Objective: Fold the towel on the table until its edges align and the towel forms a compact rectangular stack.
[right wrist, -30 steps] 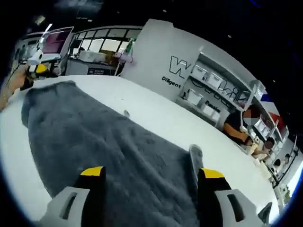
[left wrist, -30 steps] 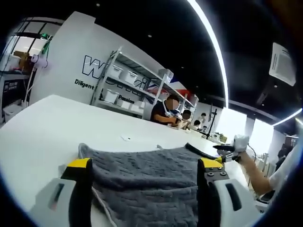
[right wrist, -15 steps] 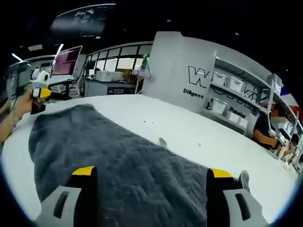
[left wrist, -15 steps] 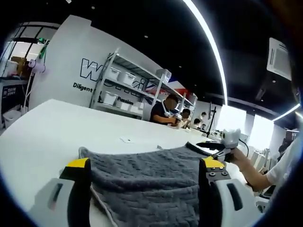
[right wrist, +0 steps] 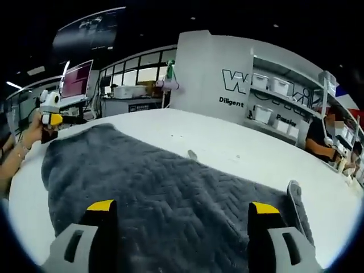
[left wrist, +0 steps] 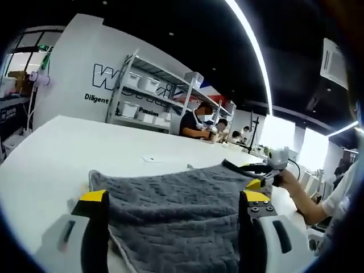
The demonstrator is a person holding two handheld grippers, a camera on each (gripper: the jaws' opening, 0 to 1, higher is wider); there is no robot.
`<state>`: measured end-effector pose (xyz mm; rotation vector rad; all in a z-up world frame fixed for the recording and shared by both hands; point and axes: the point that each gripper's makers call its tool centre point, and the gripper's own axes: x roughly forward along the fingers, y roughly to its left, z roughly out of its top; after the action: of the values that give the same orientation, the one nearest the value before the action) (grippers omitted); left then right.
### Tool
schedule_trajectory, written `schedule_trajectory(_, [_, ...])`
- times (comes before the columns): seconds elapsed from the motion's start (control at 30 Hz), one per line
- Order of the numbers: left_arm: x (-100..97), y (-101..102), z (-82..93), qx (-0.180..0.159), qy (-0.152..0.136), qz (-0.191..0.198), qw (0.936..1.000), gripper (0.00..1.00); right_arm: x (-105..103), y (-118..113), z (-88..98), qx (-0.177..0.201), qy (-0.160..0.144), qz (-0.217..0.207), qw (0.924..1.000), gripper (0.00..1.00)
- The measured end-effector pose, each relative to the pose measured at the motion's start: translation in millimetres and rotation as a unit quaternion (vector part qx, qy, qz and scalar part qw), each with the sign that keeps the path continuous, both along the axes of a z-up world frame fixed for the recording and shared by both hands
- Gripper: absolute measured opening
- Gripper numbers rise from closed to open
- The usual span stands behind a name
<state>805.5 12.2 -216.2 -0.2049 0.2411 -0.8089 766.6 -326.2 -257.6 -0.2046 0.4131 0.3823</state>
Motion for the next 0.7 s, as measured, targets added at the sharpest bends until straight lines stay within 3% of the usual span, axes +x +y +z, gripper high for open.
schedule_trajectory(0.13, [-16.0,-0.5,0.8,0.008,0.007,-0.007,0.9999,0.99,-1.8,0.1,7.7,0.026,-0.007,0.001,0.9996,0.99])
schedule_trajectory(0.33, [-54.7,8.1,-15.1,0.088,0.009,-0.004,0.996,0.99,-5.6,8.8,13.9,0.035,-0.018,0.013,0.9991,0.99])
schedule_trajectory(0.4, [-65.3,20.2,-25.2,0.113,0.03,0.028,0.9927,0.99,-6.2,12.6,11.6,0.035,-0.007,0.017,0.9992,0.99])
schedule_trajectory(0.5, [-79.5,30.5,-36.2,0.12,0.056,0.053,0.9898,0.99,-8.4,20.0,11.7,0.028,-0.007,0.028,0.9992,0.99])
schedule_trajectory(0.7, [-96.0,38.7,-45.9,0.111,0.071,0.049,0.99,0.99,-9.4,27.3,15.0,0.041,-0.011,0.042,0.9982,0.99])
